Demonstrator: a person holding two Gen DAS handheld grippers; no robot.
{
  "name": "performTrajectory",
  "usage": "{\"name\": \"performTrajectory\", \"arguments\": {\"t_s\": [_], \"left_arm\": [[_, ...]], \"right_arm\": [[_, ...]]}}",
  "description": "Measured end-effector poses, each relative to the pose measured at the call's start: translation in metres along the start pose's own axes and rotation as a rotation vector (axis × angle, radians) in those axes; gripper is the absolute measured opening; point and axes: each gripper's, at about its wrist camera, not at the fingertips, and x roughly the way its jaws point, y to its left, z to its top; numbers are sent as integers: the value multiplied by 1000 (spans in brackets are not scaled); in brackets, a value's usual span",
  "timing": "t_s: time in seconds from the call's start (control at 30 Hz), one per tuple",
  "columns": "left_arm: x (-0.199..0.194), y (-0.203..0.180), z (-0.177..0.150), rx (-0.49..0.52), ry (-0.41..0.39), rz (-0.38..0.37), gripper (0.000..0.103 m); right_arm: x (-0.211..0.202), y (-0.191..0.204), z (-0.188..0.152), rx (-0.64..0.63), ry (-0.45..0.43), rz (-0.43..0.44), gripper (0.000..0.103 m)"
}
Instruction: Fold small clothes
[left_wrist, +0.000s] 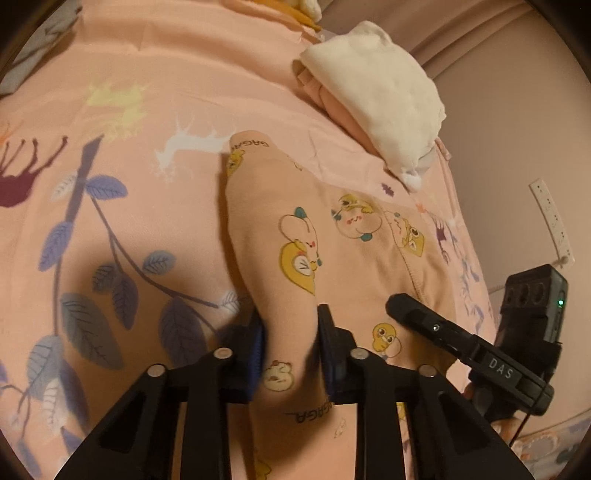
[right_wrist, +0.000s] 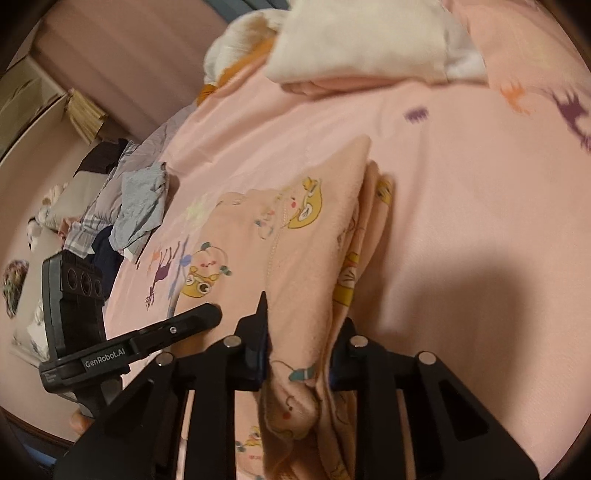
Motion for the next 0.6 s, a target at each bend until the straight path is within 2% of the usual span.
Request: {"name": "performTrajectory", "arguments": {"t_s": [0.33,0.6], "left_arm": [[-48,-23,0,104,-99,73,22],[-75,-8,0,82,-141,105,22]], "right_arm": [[-13,46,5,-106,-42,15,23],[-5,78,6,-154,-43,52,23]]}}
